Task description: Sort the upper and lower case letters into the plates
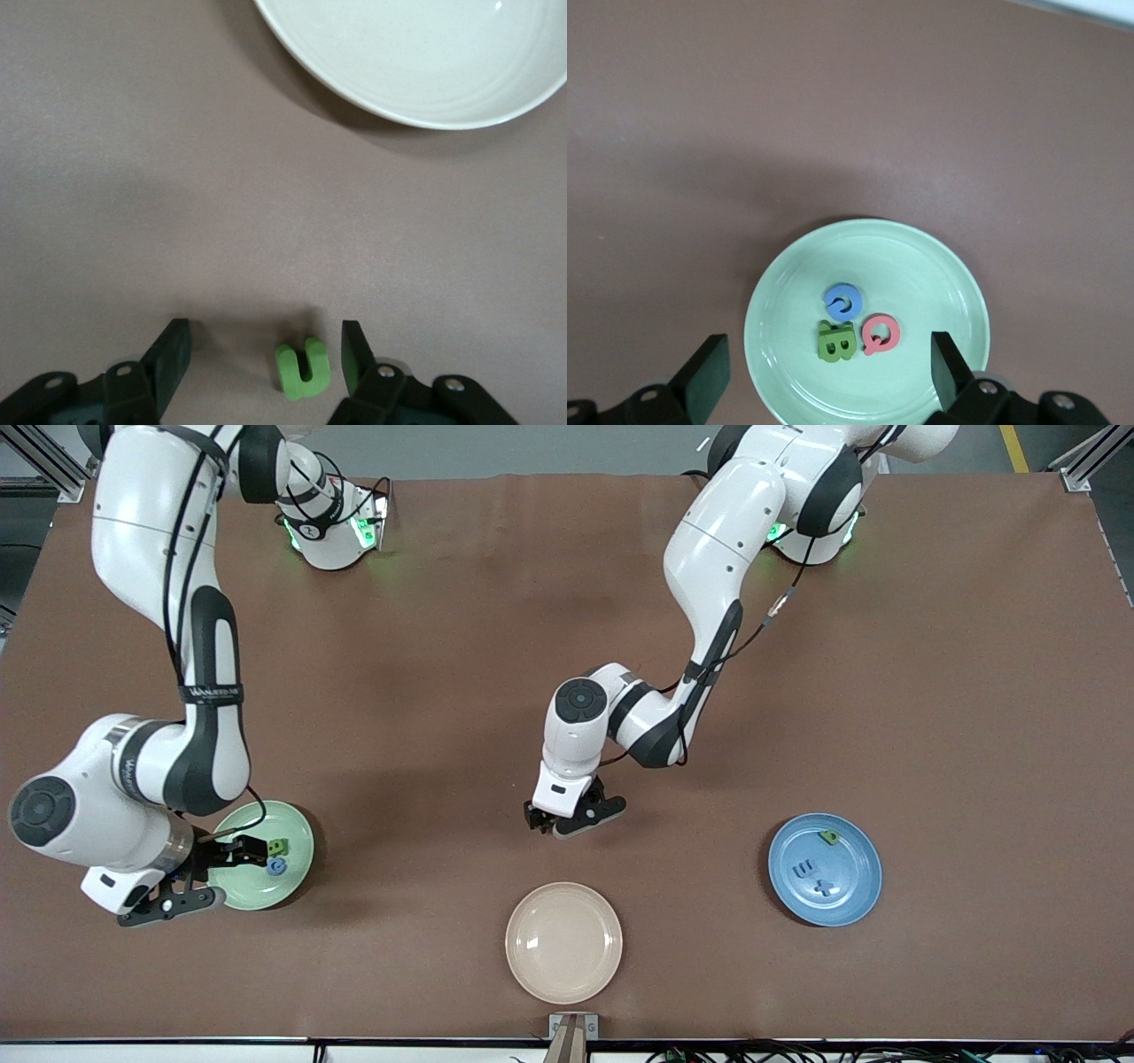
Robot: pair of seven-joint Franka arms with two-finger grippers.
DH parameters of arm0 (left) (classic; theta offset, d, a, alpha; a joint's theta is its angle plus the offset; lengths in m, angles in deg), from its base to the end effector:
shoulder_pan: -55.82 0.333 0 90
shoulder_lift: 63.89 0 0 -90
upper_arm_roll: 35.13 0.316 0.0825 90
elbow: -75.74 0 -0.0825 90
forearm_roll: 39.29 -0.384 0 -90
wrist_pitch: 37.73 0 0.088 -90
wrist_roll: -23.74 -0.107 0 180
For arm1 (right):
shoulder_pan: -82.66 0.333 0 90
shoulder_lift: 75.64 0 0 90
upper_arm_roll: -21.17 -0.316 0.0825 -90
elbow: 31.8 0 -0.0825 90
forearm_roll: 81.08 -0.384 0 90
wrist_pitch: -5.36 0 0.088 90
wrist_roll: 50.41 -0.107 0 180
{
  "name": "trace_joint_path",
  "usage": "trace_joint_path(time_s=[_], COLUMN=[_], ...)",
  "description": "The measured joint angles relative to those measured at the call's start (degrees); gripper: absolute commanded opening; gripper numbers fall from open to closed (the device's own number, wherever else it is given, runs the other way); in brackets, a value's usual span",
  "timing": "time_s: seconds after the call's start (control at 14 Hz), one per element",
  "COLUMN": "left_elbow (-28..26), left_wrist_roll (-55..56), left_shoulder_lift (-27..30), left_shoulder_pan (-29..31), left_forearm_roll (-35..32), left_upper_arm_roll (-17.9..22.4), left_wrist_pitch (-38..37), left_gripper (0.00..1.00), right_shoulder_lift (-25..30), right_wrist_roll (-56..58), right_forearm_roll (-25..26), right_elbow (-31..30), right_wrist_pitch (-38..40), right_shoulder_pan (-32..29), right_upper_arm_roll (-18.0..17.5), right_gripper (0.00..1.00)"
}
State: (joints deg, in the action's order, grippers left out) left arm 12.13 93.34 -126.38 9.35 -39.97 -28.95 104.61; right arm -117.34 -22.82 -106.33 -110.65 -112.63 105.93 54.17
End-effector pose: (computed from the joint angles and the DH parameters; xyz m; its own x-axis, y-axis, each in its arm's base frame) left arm 0.5842 -0.5351 0.1707 0.8810 0.4306 0.1960 0.3868 -0.8941 0.2256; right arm 0.7321 -0.0072 0.3373 0.9659 0.2464 0.0793 0.2466 -0.9691 0.0067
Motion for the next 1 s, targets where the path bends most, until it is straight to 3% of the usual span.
trace_joint_path(time_s=[0.21,0.5,0.64,0.79,1.0], left_elbow=[0.15,0.17,0.2,0.19,0.28], left_wrist_roll=[-2.84,-5.72,-7.84,-11.99,-16.99], left_shoulder_lift=[-0.4,-0.87,-0.87,-0.89,-0.89], left_shoulder_pan=[-0.25,-3.7,-5.43,-6.19,-6.46], left_forearm_roll=[-0.07,-0.1,-0.11,-1.61,-4.32], left_upper_arm_roll=[0.45,4.38,5.99,6.5,7.01], left_wrist_pitch=[1.97,3.54,3.55,3.56,3.62], left_gripper=[0.73,0.71,0.66,0.64,0.63], right_shoulder_lift=[5.19,11.99,16.06,20.21,26.7], right_wrist_roll=[-0.24,-0.77,-5.01,-11.52,-17.86], right_forearm_roll=[0.0,2.33,8.63,14.86,19.99], right_elbow=[-1.16,-4.73,-4.94,-5.08,-7.99], right_wrist_pitch=[2.43,5.16,7.22,9.83,13.52], right_shoulder_pan=[0.0,-1.6,-6.21,-12.13,-19.32], right_upper_arm_roll=[0.05,-0.68,-6.86,-16.24,-26.9], right_gripper=[1.0,1.0,1.0,1.0,1.0])
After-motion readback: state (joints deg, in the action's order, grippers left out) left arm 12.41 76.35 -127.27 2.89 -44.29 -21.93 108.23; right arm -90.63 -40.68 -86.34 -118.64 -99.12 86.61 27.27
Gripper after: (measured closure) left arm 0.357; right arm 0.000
